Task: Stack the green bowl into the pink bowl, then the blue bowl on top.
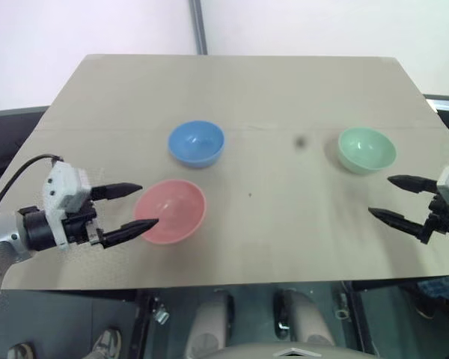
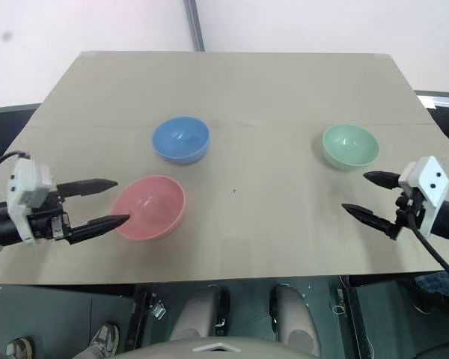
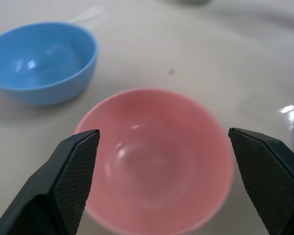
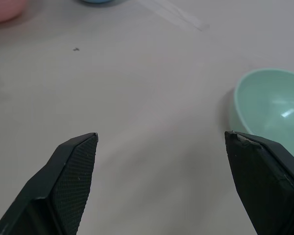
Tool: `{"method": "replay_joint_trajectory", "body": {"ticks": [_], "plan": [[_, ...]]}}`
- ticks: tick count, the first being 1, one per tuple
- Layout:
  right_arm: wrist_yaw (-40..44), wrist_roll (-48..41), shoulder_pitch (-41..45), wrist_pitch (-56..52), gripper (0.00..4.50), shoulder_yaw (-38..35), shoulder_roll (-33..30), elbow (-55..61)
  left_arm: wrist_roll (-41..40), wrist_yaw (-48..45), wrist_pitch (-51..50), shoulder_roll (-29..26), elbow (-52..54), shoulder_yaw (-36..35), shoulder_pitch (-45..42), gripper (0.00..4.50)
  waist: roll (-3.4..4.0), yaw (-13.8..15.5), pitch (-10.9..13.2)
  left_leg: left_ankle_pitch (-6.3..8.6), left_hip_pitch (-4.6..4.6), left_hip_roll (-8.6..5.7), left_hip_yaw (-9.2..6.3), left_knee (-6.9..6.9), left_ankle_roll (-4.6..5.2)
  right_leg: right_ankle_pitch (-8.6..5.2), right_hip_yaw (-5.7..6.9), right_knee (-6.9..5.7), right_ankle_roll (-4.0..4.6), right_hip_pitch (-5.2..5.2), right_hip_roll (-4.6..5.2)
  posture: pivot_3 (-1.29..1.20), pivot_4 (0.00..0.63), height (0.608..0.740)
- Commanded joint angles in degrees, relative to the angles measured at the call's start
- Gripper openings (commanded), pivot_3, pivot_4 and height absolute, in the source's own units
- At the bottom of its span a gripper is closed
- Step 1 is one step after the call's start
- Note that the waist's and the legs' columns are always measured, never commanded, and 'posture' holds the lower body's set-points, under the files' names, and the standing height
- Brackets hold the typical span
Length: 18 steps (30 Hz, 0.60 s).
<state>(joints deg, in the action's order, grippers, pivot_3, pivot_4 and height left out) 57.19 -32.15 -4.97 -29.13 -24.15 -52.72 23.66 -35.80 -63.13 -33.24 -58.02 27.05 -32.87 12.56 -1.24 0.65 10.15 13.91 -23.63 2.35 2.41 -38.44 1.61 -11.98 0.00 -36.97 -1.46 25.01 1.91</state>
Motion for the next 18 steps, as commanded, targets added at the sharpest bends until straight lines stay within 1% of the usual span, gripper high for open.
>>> {"method": "replay_joint_trajectory", "body": {"ticks": [1,3,7,11,16,18], "plan": [[0.73,-0.60,1.73,0.95,4.50,1.70,-0.10,1.22,6.13,-1.41,1.21,-5.54,7.71,0.70,3.33,4.45,0.01,0.04,0.00,0.00,0.00,0.00,0.01,0.01,0.00,0.00,0.00,0.00,0.00,0.01,0.00,0.00,0.150,0.740],[0.95,-0.27,2.24,1.39,4.50,2.98,0.03,0.97,7.67,-3.31,3.41,-6.99,9.47,1.53,4.23,4.45,0.06,0.15,-0.02,0.00,-0.01,-0.02,0.02,0.02,0.00,0.00,-0.02,0.00,0.00,0.03,0.01,0.00,0.150,0.740],[0.99,0.50,2.99,2.36,4.50,4.99,0.48,0.60,9.50,-4.44,4.15,-7.25,11.15,1.78,5.95,4.45,0.06,0.10,-0.02,0.00,-0.01,-0.02,0.07,0.01,0.00,0.00,-0.04,0.00,0.00,0.04,0.01,0.00,0.150,0.740],[0.89,0.62,3.67,2.77,4.50,6.22,1.01,0.58,18.73,-5.58,10.66,-9.28,11.17,4.56,9.57,4.45,0.06,0.09,-0.02,0.00,0.01,-0.06,0.09,0.02,0.00,0.00,-0.05,0.00,0.00,0.04,-0.02,0.00,0.150,0.740],[0.66,0.77,3.54,3.17,4.50,6.70,1.26,0.81,27.51,-1.08,15.95,-9.31,9.85,12.63,7.08,4.45,0.06,0.23,-0.02,0.00,0.00,-0.04,0.10,0.01,0.00,0.00,-0.07,0.00,0.00,0.04,-0.01,0.00,0.150,0.740],[0.58,0.77,3.11,3.26,4.50,6.52,1.35,1.20,30.67,1.05,17.12,-8.73,8.78,16.41,5.17,3.94,0.05,0.23,-0.02,0.00,-0.01,-0.07,0.09,0.00,0.00,0.00,-0.06,0.00,0.00,0.04,-0.01,0.00,0.150,0.740]]}}
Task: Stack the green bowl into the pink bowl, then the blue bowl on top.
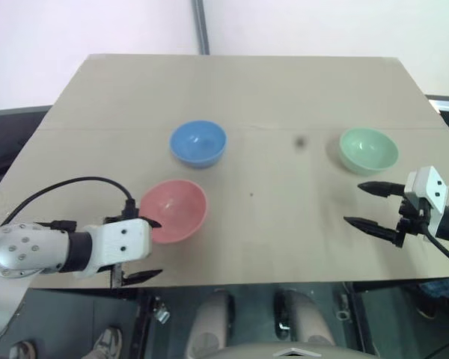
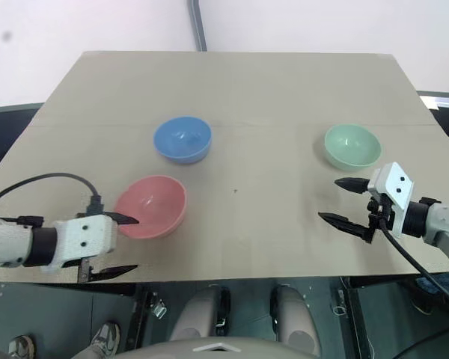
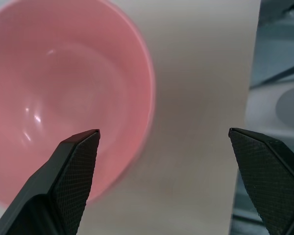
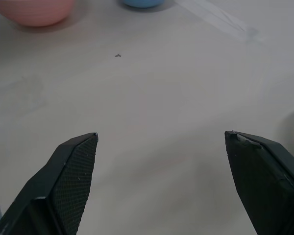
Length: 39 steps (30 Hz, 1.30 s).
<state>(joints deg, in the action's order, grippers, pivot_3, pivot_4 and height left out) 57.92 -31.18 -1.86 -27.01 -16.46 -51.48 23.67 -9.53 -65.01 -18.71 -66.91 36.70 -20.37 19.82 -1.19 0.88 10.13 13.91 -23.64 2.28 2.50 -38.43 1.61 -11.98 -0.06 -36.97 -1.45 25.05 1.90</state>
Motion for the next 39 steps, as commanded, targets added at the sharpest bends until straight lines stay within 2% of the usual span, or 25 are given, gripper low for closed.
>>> {"method": "replay_joint_trajectory", "body": {"ticks": [1,5,8,9,16,22,29,34,37,39], "plan": [[-0.15,-0.37,-0.36,1.15,4.50,-1.49,0.15,1.60,5.01,3.38,3.15,0.60,-1.39,5.46,-3.18,3.71,0.00,-0.05,0.00,0.00,0.01,0.00,0.01,0.00,0.00,0.00,-0.01,0.00,0.00,0.00,0.00,0.00,0.150,0.740],[0.80,-1.57,-1.34,1.71,4.50,-2.83,0.11,3.01,7.59,4.53,6.33,1.09,-4.01,9.19,-6.97,1.59,0.00,-0.08,0.00,0.00,-0.01,0.00,0.02,0.01,0.00,0.00,-0.02,0.00,0.00,0.01,-0.03,0.00,0.150,0.740],[2.19,-2.44,-2.18,3.78,4.50,-3.62,0.42,4.80,8.80,4.25,8.48,0.97,-6.35,11.20,-9.05,0.20,0.00,-0.08,0.00,0.00,0.00,0.01,0.02,0.01,0.00,0.00,-0.01,0.00,0.00,0.01,-0.04,0.00,0.150,0.740],[2.57,-2.50,-2.46,4.91,4.50,-3.66,0.71,5.61,9.18,4.18,9.15,1.09,-7.18,12.06,-9.83,0.02,0.00,-0.09,0.00,0.00,0.01,0.02,0.02,0.01,0.00,0.00,-0.01,-0.01,0.00,0.01,-0.06,0.00,0.150,0.740],[2.38,-1.82,-3.06,7.15,4.50,-2.88,1.69,7.19,7.35,1.71,13.11,2.47,-9.30,16.45,-15.97,0.02,0.01,0.09,-0.01,0.00,0.03,0.02,0.04,-0.02,0.01,0.02,-0.03,-0.03,-0.04,-0.02,-0.01,0.00,0.150,0.740],[1.45,-1.37,-3.78,7.33,4.50,-2.50,2.35,7.52,5.95,-5.51,15.80,5.47,-13.30,25.96,-32.04,0.02,-0.03,0.01,-0.02,0.00,-0.03,-0.07,0.01,-0.12,0.01,0.05,-0.03,-0.05,-0.08,-0.04,-0.05,0.00,0.150,0.740],[0.19,-1.05,-4.59,7.18,4.50,-2.58,2.78,8.11,12.50,-11.91,27.23,16.72,-30.38,40.01,-53.06,0.02,-0.04,0.01,-0.02,-0.01,-0.02,-0.08,-0.02,-0.36,0.01,0.07,-0.10,-0.27,-0.10,-0.08,-0.21,0.00,0.150,0.740],[-1.74,-1.47,-4.77,4.36,4.50,-2.31,2.25,8.49,14.43,-13.55,35.41,26.03,-42.12,45.56,-62.50,0.02,-0.07,-0.07,0.00,0.05,-0.07,-0.10,0.03,-0.72,0.11,0.07,-0.23,-0.46,-0.13,-0.09,-0.20,0.00,0.150,0.740],[-2.80,-1.12,-4.42,3.48,4.50,-1.94,2.25,8.63,13.26,-16.18,38.78,28.66,-45.14,47.03,-64.77,0.02,-0.09,-0.11,0.00,0.06,-0.08,-0.11,0.05,-0.85,0.12,0.08,-0.27,-0.61,-0.13,-0.07,-0.20,0.00,0.150,0.740],[-4.16,-0.50,-3.55,2.58,4.50,-1.42,2.29,8.33,12.45,-16.99,40.13,29.72,-45.93,47.14,-65.14,0.75,-0.08,-0.39,0.00,0.06,-0.02,-0.10,0.13,-0.85,0.12,0.08,-0.37,-0.67,-0.13,-0.06,-0.22,0.00,0.150,0.740]]}}
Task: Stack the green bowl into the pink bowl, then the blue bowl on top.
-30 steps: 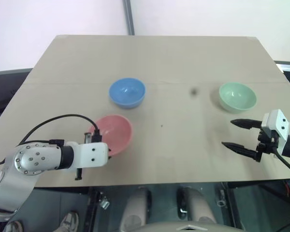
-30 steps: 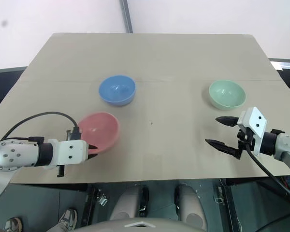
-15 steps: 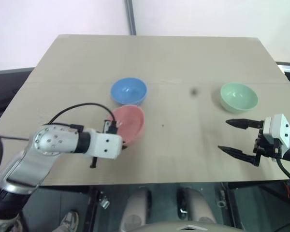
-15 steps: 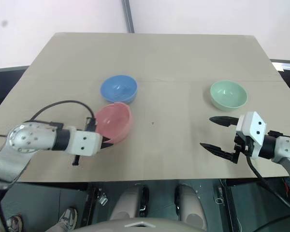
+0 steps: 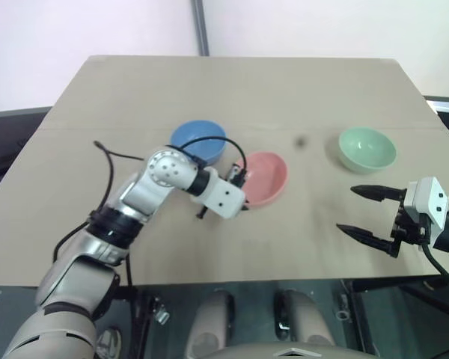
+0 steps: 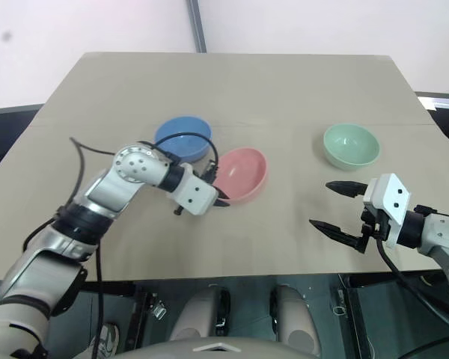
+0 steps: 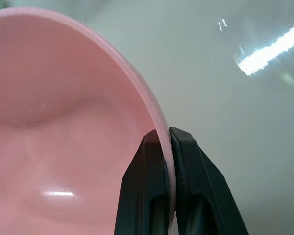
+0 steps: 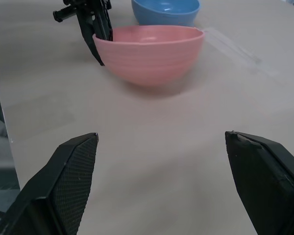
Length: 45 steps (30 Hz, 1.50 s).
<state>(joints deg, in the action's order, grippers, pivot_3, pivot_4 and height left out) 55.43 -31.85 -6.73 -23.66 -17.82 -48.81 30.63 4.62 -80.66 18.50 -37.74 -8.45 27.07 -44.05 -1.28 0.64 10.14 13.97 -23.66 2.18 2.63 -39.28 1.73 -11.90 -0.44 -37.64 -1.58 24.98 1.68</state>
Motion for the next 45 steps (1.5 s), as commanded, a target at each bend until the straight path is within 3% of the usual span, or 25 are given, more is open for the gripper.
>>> {"method": "replay_joint_trajectory", "body": {"ticks": [1,4,9,13,17,18,19,22,24,26,29,31,33,39,42,45], "plan": [[-2.91,0.61,2.00,-1.56,4.50,0.27,-0.26,1.05,-1.97,-1.27,3.32,1.00,-0.96,-0.42,-1.29,1.03,0.00,-0.20,0.00,0.00,0.03,0.02,0.04,0.00,0.00,0.00,-0.07,-0.07,0.00,0.03,-0.03,0.00,0.150,0.740],[-6.44,3.97,5.76,-2.21,4.50,2.38,-0.09,-2.06,-4.07,-0.20,0.51,1.39,1.09,-2.65,-0.42,2.41,0.00,-0.24,0.00,0.00,0.05,0.04,0.03,-0.03,0.00,0.00,-0.09,-0.19,0.01,0.06,-0.05,0.00,0.150,0.740],[-9.17,10.25,11.52,-1.88,4.50,6.78,-1.01,-7.58,-9.81,0.59,-11.44,-3.46,8.95,-8.64,4.02,2.41,0.01,-0.62,0.00,0.00,0.06,0.06,0.06,-0.07,0.00,0.00,-0.20,-0.23,0.01,0.08,-0.11,0.00,0.150,0.740],[-10.66,18.00,21.30,2.63,4.50,12.22,-0.40,-19.35,-19.35,4.44,-30.71,-9.26,18.23,-18.86,10.95,2.41,0.00,-1.63,0.03,0.00,-0.05,0.06,0.09,-0.05,0.00,0.00,-0.32,-0.24,-0.01,0.26,-0.10,0.00,0.150,0.740],[-10.22,23.28,30.56,6.87,4.50,16.96,0.86,-32.07,-25.98,11.61,-41.31,-10.70,24.48,-29.22,17.49,2.41,-0.01,-1.49,0.04,0.00,-0.02,0.08,0.10,-0.04,0.01,0.00,-0.37,-0.28,-0.01,0.30,-0.11,0.00,0.150,0.740],[-9.81,24.37,32.54,8.19,4.50,17.99,1.21,-34.92,-27.17,13.09,-44.28,-11.24,25.79,-31.18,19.12,2.98,-0.01,-1.39,0.04,0.00,-0.04,0.08,0.13,-0.03,0.01,0.00,-0.32,-0.27,-0.01,0.30,-0.11,0.00,0.150,0.740],[-9.19,25.30,34.49,9.47,4.50,18.97,1.55,-37.73,-27.89,13.78,-45.55,-11.93,27.56,-32.71,21.07,3.17,-0.01,-1.45,0.04,0.00,-0.04,0.09,0.14,-0.02,0.00,0.00,-0.33,-0.27,-0.01,0.31,-0.12,0.00,0.150,0.740],[-6.92,27.27,38.79,12.45,4.50,21.16,2.27,-44.33,-28.18,18.10,-46.31,-11.48,31.57,-36.00,24.58,4.44,-0.01,-1.26,0.05,0.00,-0.08,0.07,0.16,0.05,0.00,0.00,-0.34,-0.23,0.00,0.33,-0.10,0.00,0.150,0.740],[-4.89,28.43,41.59,13.29,4.50,22.80,2.57,-48.67,-33.68,20.76,-47.63,-7.79,33.16,-39.84,26.37,4.44,0.00,-1.21,0.06,0.00,-0.11,0.05,0.14,0.05,0.00,0.00,-0.28,-0.21,0.00,0.32,-0.07,0.00,0.150,0.740],[-3.12,29.53,44.93,11.62,4.50,24.64,3.43,-53.44,-34.17,19.18,-42.13,-6.08,33.59,-42.06,30.71,4.44,-0.01,-1.46,0.06,0.00,-0.07,0.05,0.15,0.05,0.02,0.03,-0.45,-0.21,-0.01,0.34,0.00,0.00,0.150,0.740],[-3.33,31.28,48.98,11.25,4.50,25.74,5.16,-59.97,-37.65,17.90,-43.39,-6.86,34.62,-43.31,33.04,4.44,-0.03,-1.52,0.07,0.02,-0.05,0.04,0.19,0.05,0.04,0.16,-0.45,-0.20,0.13,0.33,-0.03,0.00,0.150,0.740],[-3.90,32.28,51.34,10.92,3.98,25.95,6.24,-63.80,-41.51,16.09,-44.51,-7.46,34.61,-44.45,33.76,4.50,-0.03,-1.48,0.07,0.02,-0.06,0.05,0.24,0.05,0.04,0.13,-0.38,-0.22,0.16,0.34,-0.08,0.00,0.150,0.740],[-3.22,33.35,52.71,11.61,3.15,26.48,6.68,-66.25,-44.62,14.17,-46.34,-8.85,34.18,-45.23,34.51,4.50,-0.02,-1.48,0.08,0.01,-0.05,0.07,0.23,0.05,0.03,0.08,-0.38,-0.25,0.07,0.34,-0.11,0.00,0.150,0.740],[-3.29,35.37,53.57,16.28,0.17,26.22,6.26,-65.90,-47.12,12.13,-46.77,-10.54,31.37,-45.26,35.41,4.50,0.00,-1.48,0.09,0.02,-0.06,0.07,0.23,0.06,0.03,0.05,-0.46,-0.21,0.03,0.35,-0.08,0.00,0.150,0.740],[-0.59,33.97,52.22,17.14,0.08,25.27,5.42,-59.89,-46.25,11.97,-45.50,-10.62,29.78,-45.23,35.84,4.50,0.01,-1.49,0.09,0.02,-0.08,0.07,0.23,0.09,0.03,0.06,-0.51,-0.23,0.02,0.43,-0.09,0.00,0.150,0.740],[5.22,26.06,49.36,11.13,0.08,22.91,5.63,-44.21,-45.02,12.16,-43.86,-10.32,26.91,-45.43,36.17,4.50,0.02,-1.52,0.10,0.02,-0.08,0.11,0.19,0.15,0.03,0.10,-0.51,-0.26,-0.05,0.47,-0.12,0.00,0.150,0.740]]}}
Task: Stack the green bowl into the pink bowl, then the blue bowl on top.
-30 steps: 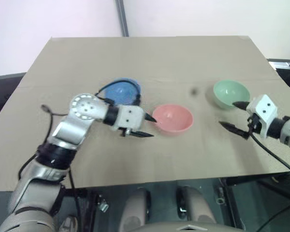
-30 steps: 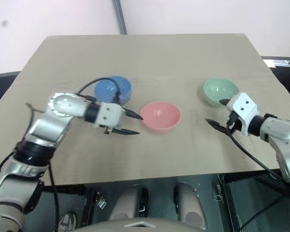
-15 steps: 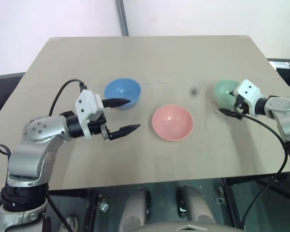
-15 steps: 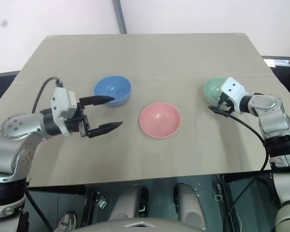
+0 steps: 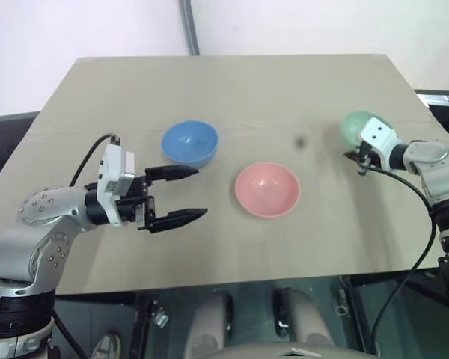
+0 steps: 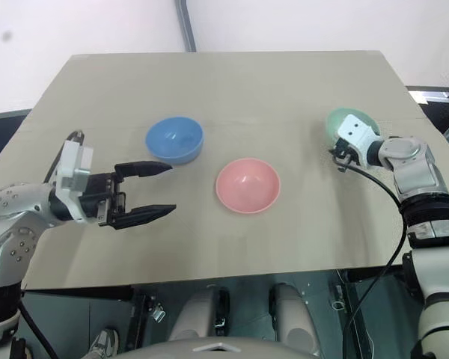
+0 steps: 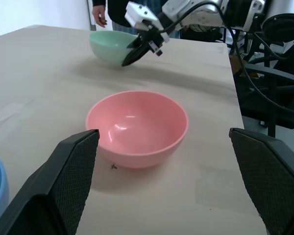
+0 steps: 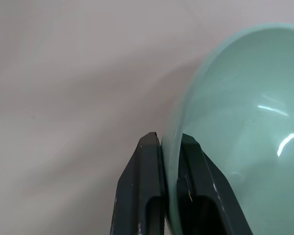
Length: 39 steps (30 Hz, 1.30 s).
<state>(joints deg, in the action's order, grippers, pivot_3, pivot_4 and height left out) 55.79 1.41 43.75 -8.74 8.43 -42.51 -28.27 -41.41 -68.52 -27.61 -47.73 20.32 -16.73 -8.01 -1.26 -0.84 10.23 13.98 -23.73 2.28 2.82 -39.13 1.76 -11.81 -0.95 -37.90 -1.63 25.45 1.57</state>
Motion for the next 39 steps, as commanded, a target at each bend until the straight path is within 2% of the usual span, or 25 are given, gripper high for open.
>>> {"method": "replay_joint_trajectory", "body": {"ticks": [1,3,6,9,13,15,16,18,19,20,23,30,39], "plan": [[6.31,-10.61,-2.40,-7.45,0.08,-3.25,-0.19,22.58,2.14,0.28,3.39,-0.15,-3.73,-1.59,0.09,4.50,0.01,-0.04,0.01,0.00,0.00,0.03,-0.02,0.02,0.00,0.07,0.00,0.00,-0.13,0.02,-0.03,0.00,0.150,0.740],[7.34,-15.88,-4.62,-14.38,0.08,-2.17,1.05,35.48,4.58,1.10,5.73,0.28,-7.28,-1.22,-0.50,4.50,0.02,-0.09,0.01,0.00,-0.01,0.08,-0.05,0.08,0.00,0.08,-0.02,-0.05,-0.14,0.12,-0.07,0.00,0.150,0.740],[5.86,-18.29,-6.94,-19.89,0.08,0.02,3.27,44.01,8.09,1.66,9.57,0.52,-10.87,-0.05,-1.44,4.50,-0.03,0.16,-0.02,0.00,0.00,0.16,-0.08,0.10,0.00,0.07,0.03,-0.05,-0.15,0.12,-0.15,0.00,0.150,0.740],[3.95,-16.25,-7.92,-20.84,0.08,4.18,5.50,44.97,12.29,2.49,14.94,1.40,-14.51,1.42,-3.00,4.50,-0.06,0.59,-0.04,0.00,-0.01,0.09,0.01,0.03,0.00,-0.07,0.08,-0.03,0.07,0.06,0.05,0.00,0.150,0.740],[1.14,-13.80,-8.90,-20.88,0.08,7.40,8.37,43.48,13.97,2.42,17.67,1.87,-16.14,2.34,-3.78,4.50,-0.07,0.58,-0.04,0.00,-0.08,-0.01,0.06,-0.09,0.01,-0.03,-0.01,-0.03,0.04,0.08,0.27,0.00,0.150,0.740],[0.01,-11.30,-9.54,-19.41,0.93,8.68,8.22,42.27,14.53,3.00,17.86,1.82,-16.65,2.75,-4.60,4.50,-0.07,0.59,-0.04,0.00,-0.10,-0.01,0.06,-0.07,0.01,0.04,0.02,-0.02,0.17,0.09,0.26,0.00,0.150,0.740],[-0.97,-10.67,-9.59,-18.77,1.12,8.38,8.45,42.10,14.73,3.33,17.56,1.67,-16.88,3.06,-5.05,4.50,-0.07,0.60,-0.04,0.00,-0.11,-0.01,0.07,-0.06,0.01,0.06,0.07,0.00,0.21,0.09,0.25,0.00,0.150,0.740],[-1.58,-11.15,-9.45,-19.12,1.97,7.24,8.69,42.92,15.25,3.81,17.45,1.55,-17.41,3.52,-5.89,4.50,-0.06,0.51,-0.04,0.00,-0.15,-0.04,0.14,-0.02,0.00,0.06,0.14,0.01,0.22,0.11,0.18,0.00,0.150,0.740],[-1.36,-12.16,-9.48,-19.88,2.57,6.37,8.60,44.06,15.54,3.95,17.40,1.58,-18.01,3.82,-6.67,4.50,-0.06,0.46,-0.04,0.00,-0.15,-0.03,0.14,0.00,0.00,0.06,0.14,0.01,0.22,0.12,0.16,0.00,0.150,0.740],[-1.14,-12.89,-9.53,-20.44,2.82,5.85,8.49,44.85,15.73,4.02,17.41,1.63,-18.43,4.00,-7.20,4.50,-0.07,0.43,-0.03,0.00,-0.14,-0.03,0.13,0.00,0.01,0.06,0.14,0.01,0.22,0.11,0.15,0.00,0.150,0.740],[-1.09,-14.16,-10.50,-20.98,4.19,5.05,8.08,47.68,16.58,3.75,17.93,1.67,-20.20,4.83,-8.77,4.50,-0.07,0.27,-0.03,0.00,-0.13,-0.01,0.11,0.00,0.01,-0.04,0.16,0.00,0.05,0.11,0.08,0.00,0.150,0.740],[-2.44,-22.68,-11.88,-29.53,4.19,-0.55,7.42,56.59,20.84,3.43,21.45,2.72,-28.16,8.94,-16.78,4.50,-0.09,0.39,-0.03,0.00,-0.13,-0.02,0.11,-0.03,0.01,-0.03,0.14,-0.01,0.02,0.08,0.09,0.00,0.150,0.740],[-8.35,-32.13,-14.19,-37.38,4.19,-10.17,6.71,63.11,32.32,4.82,33.03,2.80,-40.45,15.98,-27.98,4.50,-0.10,0.41,-0.03,0.00,-0.17,-0.03,0.13,-0.02,0.01,0.10,0.16,0.02,-0.16,0.10,0.08,0.00,0.150,0.740]]}}
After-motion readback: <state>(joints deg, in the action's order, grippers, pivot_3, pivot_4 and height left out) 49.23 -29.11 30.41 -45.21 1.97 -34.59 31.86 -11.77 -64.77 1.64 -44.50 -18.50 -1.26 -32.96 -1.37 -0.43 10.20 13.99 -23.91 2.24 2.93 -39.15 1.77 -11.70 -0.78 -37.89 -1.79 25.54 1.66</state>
